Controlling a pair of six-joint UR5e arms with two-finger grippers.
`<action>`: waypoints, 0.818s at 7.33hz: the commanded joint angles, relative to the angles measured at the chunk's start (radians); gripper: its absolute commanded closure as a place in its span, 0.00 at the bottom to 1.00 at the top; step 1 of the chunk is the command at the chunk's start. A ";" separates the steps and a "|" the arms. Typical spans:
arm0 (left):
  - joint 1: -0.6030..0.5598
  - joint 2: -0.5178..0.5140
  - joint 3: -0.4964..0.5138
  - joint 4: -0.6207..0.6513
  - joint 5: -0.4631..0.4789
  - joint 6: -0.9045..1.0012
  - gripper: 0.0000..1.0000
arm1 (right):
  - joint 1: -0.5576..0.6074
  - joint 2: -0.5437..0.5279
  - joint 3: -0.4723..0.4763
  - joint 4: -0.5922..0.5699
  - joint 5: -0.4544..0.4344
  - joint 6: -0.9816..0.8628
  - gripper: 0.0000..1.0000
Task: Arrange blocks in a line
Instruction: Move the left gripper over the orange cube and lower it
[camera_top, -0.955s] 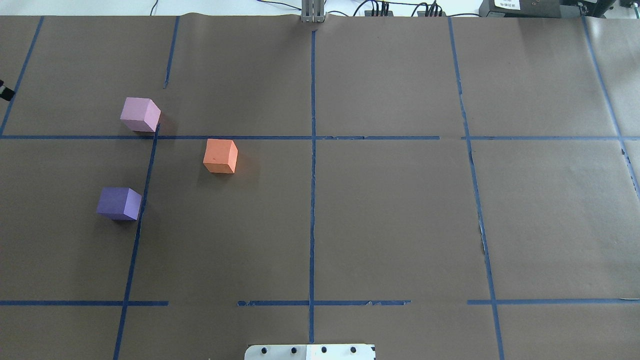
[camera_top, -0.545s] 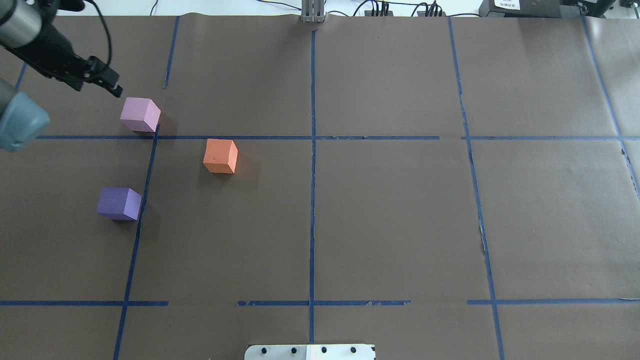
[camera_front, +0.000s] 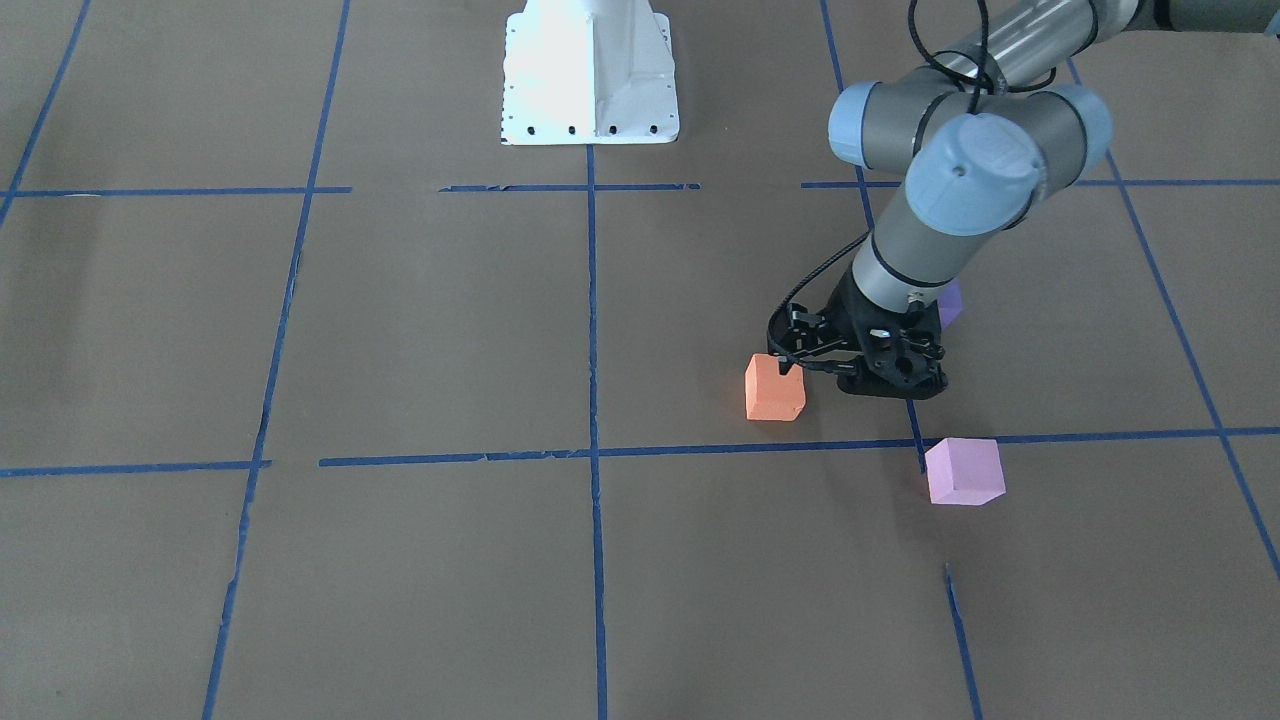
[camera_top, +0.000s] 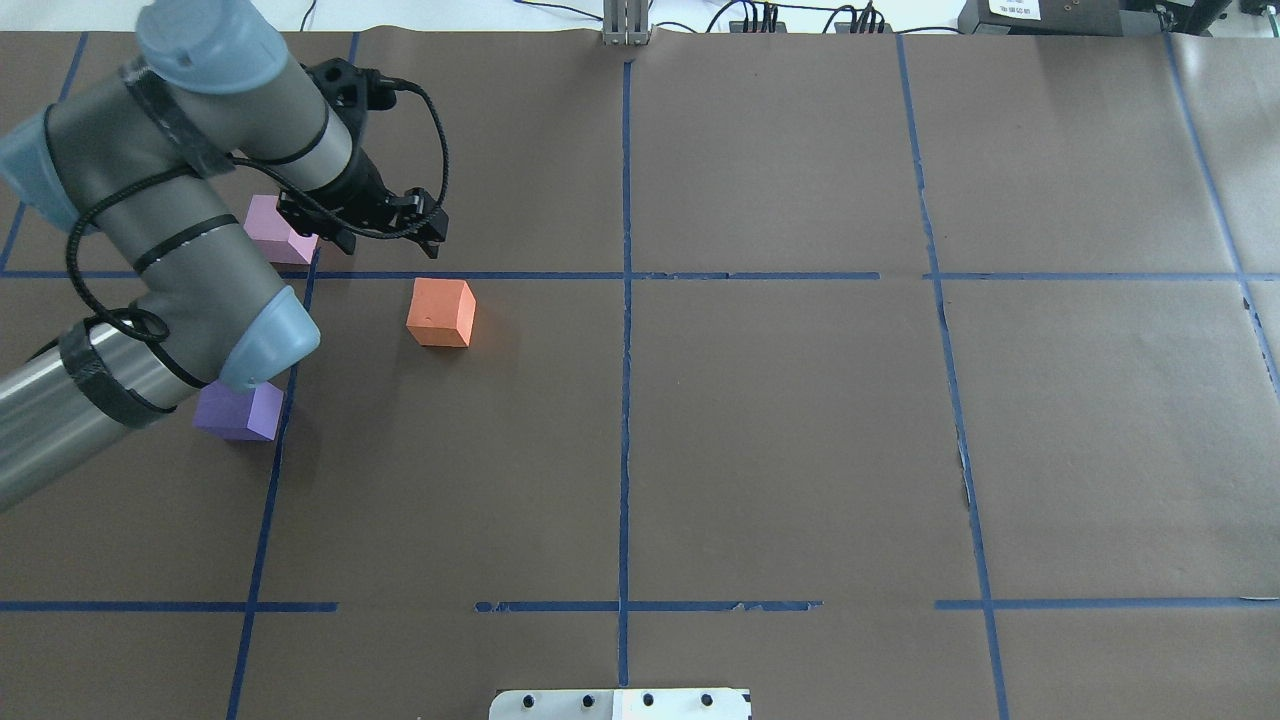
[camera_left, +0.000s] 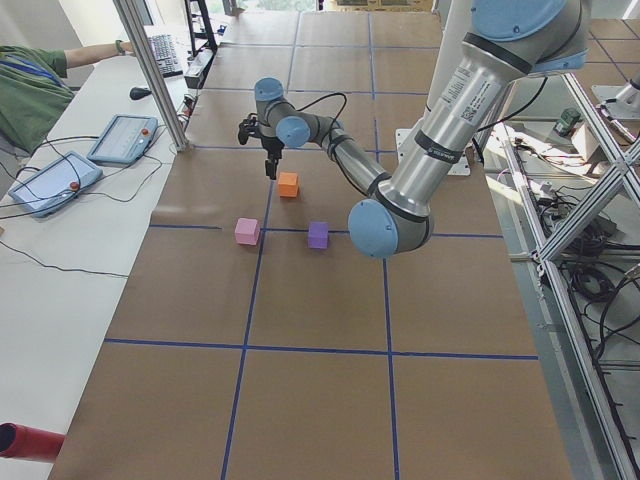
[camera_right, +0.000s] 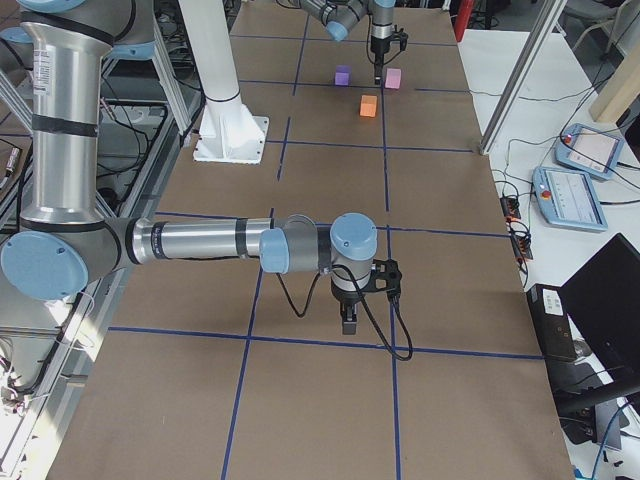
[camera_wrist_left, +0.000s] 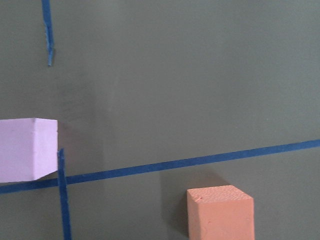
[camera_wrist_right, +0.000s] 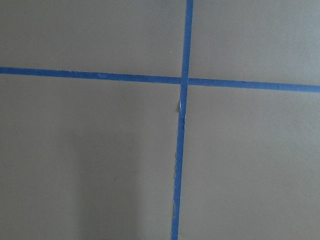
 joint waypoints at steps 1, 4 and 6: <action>0.056 -0.020 0.065 -0.061 0.056 -0.046 0.00 | 0.000 0.000 0.000 0.000 0.000 0.000 0.00; 0.085 -0.013 0.125 -0.106 0.056 -0.043 0.00 | 0.000 0.000 0.000 0.000 0.000 0.000 0.00; 0.117 -0.013 0.156 -0.106 0.056 -0.045 0.00 | 0.000 0.000 0.000 0.000 0.000 0.000 0.00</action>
